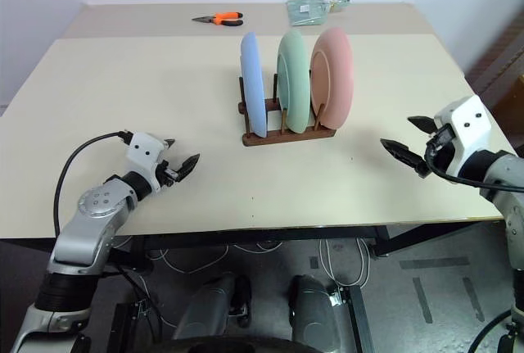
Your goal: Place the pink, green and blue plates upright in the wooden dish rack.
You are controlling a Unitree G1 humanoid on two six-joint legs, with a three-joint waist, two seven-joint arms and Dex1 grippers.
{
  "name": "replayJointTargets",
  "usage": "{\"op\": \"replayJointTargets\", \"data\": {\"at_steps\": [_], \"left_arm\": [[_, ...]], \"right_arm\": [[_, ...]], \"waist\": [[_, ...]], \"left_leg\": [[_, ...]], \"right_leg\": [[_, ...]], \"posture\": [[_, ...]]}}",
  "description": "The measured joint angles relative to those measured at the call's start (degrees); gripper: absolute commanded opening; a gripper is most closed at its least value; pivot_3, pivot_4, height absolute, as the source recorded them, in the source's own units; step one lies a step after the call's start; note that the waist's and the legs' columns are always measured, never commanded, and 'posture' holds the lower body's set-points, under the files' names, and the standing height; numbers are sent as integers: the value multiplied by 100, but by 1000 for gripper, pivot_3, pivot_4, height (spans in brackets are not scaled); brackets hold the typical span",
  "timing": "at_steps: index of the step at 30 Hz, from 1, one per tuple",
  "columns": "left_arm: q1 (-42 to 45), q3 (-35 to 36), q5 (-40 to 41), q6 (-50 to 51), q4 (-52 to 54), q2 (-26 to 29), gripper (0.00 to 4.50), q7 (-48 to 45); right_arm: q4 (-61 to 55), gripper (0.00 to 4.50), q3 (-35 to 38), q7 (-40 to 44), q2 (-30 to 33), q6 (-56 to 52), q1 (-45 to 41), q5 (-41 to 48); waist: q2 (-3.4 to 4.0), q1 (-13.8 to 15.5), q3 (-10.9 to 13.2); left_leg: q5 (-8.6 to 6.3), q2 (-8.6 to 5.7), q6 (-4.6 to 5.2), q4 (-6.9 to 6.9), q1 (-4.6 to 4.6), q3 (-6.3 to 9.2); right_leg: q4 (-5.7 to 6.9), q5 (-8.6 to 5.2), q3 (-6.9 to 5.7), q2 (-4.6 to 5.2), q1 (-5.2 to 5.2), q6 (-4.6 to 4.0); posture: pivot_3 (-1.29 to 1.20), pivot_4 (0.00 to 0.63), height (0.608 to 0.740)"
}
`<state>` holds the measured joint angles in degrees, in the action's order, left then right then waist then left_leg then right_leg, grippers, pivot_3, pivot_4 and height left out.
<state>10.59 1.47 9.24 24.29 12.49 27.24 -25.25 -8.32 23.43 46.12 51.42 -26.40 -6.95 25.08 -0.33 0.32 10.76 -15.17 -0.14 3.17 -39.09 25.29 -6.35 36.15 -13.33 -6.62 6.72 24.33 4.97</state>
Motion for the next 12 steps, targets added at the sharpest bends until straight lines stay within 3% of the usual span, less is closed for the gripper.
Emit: {"op": "replayJointTargets", "data": {"at_steps": [12], "left_arm": [[19,39,-10,-136,-188,202,3602,-169]], "right_arm": [[980,3568,-428,30,-383,851,-376,-366]], "waist": [[0,39,0]], "left_leg": [[0,-2,1,-5,2,-1]], "right_leg": [[-1,-1,-1,2,-2,3]], "posture": [[0,150,740]]}}
